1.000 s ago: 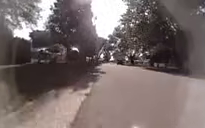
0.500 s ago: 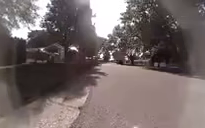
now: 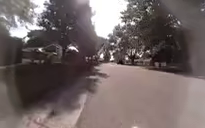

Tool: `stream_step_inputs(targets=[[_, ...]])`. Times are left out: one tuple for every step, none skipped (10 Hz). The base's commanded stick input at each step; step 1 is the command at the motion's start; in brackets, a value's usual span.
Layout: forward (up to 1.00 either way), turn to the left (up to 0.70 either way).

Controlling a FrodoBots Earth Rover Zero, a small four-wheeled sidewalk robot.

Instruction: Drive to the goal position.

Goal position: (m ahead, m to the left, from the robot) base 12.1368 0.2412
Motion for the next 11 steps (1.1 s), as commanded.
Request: stream_step_inputs(targets=[[1.00,0.00],[1.00,0.00],[1.00,0.00],[1.00,0.00],[1.00,0.00],[1.00,0.00],[1.00,0.00],[1.00,0.00],[1.00,0.00],[1.00,0.00],[1.00,0.00]])
